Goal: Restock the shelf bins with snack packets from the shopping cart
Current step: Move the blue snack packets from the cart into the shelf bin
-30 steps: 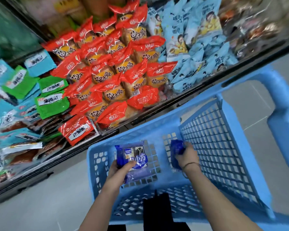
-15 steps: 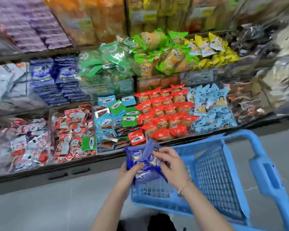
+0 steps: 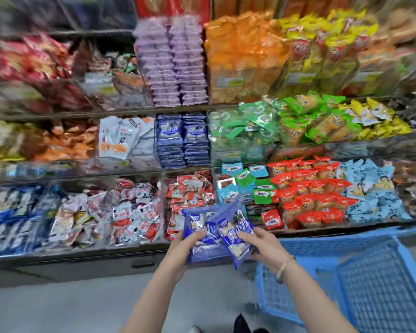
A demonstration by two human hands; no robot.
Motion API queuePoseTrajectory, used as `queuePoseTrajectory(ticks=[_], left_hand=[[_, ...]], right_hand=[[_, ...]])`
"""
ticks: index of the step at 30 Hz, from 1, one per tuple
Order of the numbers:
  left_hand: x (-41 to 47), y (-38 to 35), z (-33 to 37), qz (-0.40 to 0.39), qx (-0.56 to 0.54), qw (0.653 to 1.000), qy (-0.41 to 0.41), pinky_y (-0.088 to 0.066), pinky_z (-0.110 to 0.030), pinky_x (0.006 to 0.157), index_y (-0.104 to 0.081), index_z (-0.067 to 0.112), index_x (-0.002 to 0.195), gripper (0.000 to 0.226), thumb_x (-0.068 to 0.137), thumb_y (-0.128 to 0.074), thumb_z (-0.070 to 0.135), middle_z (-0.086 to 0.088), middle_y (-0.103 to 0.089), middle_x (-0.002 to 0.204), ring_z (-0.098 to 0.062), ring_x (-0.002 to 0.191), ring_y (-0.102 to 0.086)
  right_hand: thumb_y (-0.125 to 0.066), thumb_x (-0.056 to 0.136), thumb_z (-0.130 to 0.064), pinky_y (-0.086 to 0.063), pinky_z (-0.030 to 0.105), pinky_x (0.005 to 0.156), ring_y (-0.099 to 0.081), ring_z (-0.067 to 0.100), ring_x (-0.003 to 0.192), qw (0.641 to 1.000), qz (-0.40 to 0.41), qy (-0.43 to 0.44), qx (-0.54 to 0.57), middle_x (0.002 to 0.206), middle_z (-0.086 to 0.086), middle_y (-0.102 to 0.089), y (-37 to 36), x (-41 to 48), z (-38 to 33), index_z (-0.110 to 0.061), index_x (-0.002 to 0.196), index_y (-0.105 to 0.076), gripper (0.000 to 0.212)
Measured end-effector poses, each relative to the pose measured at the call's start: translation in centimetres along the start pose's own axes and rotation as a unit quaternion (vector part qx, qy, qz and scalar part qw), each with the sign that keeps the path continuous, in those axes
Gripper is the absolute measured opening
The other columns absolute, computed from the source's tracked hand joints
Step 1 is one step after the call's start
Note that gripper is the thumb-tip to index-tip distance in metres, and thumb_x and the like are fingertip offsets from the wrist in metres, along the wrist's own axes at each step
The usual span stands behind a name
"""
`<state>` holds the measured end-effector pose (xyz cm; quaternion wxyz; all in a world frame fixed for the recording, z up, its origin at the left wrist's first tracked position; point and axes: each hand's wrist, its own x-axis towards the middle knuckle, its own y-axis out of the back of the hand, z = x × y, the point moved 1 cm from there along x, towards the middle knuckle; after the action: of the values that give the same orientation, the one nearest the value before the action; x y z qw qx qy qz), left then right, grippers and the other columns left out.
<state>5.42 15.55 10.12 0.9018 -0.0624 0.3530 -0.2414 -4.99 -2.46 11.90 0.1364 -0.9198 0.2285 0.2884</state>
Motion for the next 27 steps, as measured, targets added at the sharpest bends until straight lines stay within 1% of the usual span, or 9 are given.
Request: queuePoseTrajectory(ticks=[3, 6, 8, 10, 15, 17, 19, 22, 27], left_hand=[[0.6, 2.4, 1.5, 0.013, -0.010, 1.000, -0.003, -0.053, -0.040, 0.087, -0.059, 0.007, 0.122, 0.045, 0.079, -0.072, 0.015, -0.015, -0.071, 0.108, -0.033, 0.102, -0.067], [2.1, 3.8, 2.8, 0.028, -0.020, 0.999, 0.005, -0.049, -0.047, 0.096, -0.058, 0.011, 0.122, 0.055, 0.071, -0.077, 0.019, -0.015, -0.071, 0.110, -0.035, 0.105, -0.065], [3.7, 4.5, 3.6, 0.029, -0.030, 0.999, 0.007, -0.056, -0.040, 0.080, -0.060, 0.009, 0.119, 0.043, 0.078, -0.072, 0.015, -0.014, -0.072, 0.105, -0.031, 0.094, -0.069], [5.2, 5.2, 4.4, 0.036, -0.036, 0.999, 0.004, -0.057, -0.030, 0.063, -0.062, 0.008, 0.115, 0.033, 0.082, -0.068, 0.012, -0.011, -0.075, 0.097, -0.024, 0.080, -0.072], [8.7, 6.4, 7.7, 0.052, -0.055, 0.997, -0.021, -0.055, -0.028, 0.052, -0.063, 0.010, 0.108, 0.040, 0.070, -0.072, 0.016, -0.011, -0.076, 0.090, -0.024, 0.071, -0.073], [10.2, 6.8, 9.5, 0.058, -0.063, 0.996, -0.030, -0.055, -0.027, 0.050, -0.061, 0.012, 0.108, 0.036, 0.074, -0.071, 0.015, -0.009, -0.076, 0.088, -0.023, 0.068, -0.073], [11.4, 7.1, 11.4, 0.062, -0.066, 0.995, -0.046, -0.054, -0.029, 0.053, -0.060, 0.012, 0.110, 0.034, 0.078, -0.070, 0.016, -0.008, -0.076, 0.089, -0.023, 0.069, -0.072], [12.7, 7.3, 14.1, 0.069, -0.077, 0.992, -0.068, -0.054, -0.031, 0.055, -0.060, 0.014, 0.110, 0.043, 0.069, -0.073, 0.021, -0.008, -0.076, 0.089, -0.023, 0.069, -0.072], [14.5, 7.9, 17.3, 0.082, -0.092, 0.989, -0.086, -0.051, -0.035, 0.065, -0.058, 0.012, 0.116, 0.042, 0.077, -0.071, 0.020, -0.009, -0.075, 0.090, -0.025, 0.074, -0.071]], right_hand=[[-0.055, 0.089, -0.001, -0.052, 0.025, 0.051, -0.059, 0.016, 0.061, 0.998, -0.016, 0.003, 0.064, 0.077, 0.012, -0.062, -2.6, 0.7, -0.7, -0.006, 0.094, -0.057, 0.007], [-0.045, 0.087, 0.007, -0.053, 0.027, 0.054, -0.058, 0.016, 0.058, 0.994, -0.014, -0.003, 0.104, 0.064, 0.007, -0.054, -3.7, 2.3, -1.9, -0.009, 0.073, -0.048, 0.021], [-0.043, 0.086, 0.007, -0.053, 0.028, 0.054, -0.060, 0.014, 0.055, 0.993, 0.010, -0.008, 0.119, 0.059, 0.005, -0.054, -4.0, 3.9, -2.6, -0.009, 0.070, -0.046, 0.024], [-0.039, 0.089, 0.005, -0.055, 0.030, 0.053, -0.064, 0.018, 0.060, 0.989, 0.024, -0.015, 0.144, 0.066, 0.008, -0.062, -4.2, 5.7, -3.2, -0.007, 0.078, -0.050, 0.019], [-0.044, 0.093, -0.003, -0.057, 0.033, 0.060, -0.064, 0.027, 0.078, 0.985, 0.054, -0.024, 0.161, 0.091, 0.016, -0.059, -4.6, 11.2, -5.4, -0.004, 0.092, -0.047, 0.003], [-0.050, 0.093, -0.008, -0.054, 0.030, 0.058, -0.063, 0.025, 0.083, 0.987, 0.051, -0.027, 0.153, 0.102, 0.014, -0.057, -5.1, 13.3, -7.0, -0.004, 0.101, -0.050, 0.008], [-0.054, 0.092, -0.013, -0.049, 0.025, 0.052, -0.062, 0.019, 0.078, 0.987, 0.052, -0.030, 0.147, 0.097, 0.008, -0.058, -6.0, 15.2, -8.8, -0.008, 0.105, -0.053, 0.013], [-0.056, 0.092, -0.016, -0.043, 0.021, 0.046, -0.055, 0.013, 0.064, 0.986, 0.037, -0.023, 0.159, 0.082, 0.004, -0.055, -7.7, 18.1, -11.5, -0.009, 0.110, -0.053, 0.020], [-0.056, 0.093, -0.016, -0.044, 0.016, 0.041, -0.048, 0.011, 0.058, 0.970, 0.040, -0.040, 0.235, 0.074, 0.005, -0.051, -11.5, 23.2, -15.0, -0.006, 0.113, -0.052, 0.023]])
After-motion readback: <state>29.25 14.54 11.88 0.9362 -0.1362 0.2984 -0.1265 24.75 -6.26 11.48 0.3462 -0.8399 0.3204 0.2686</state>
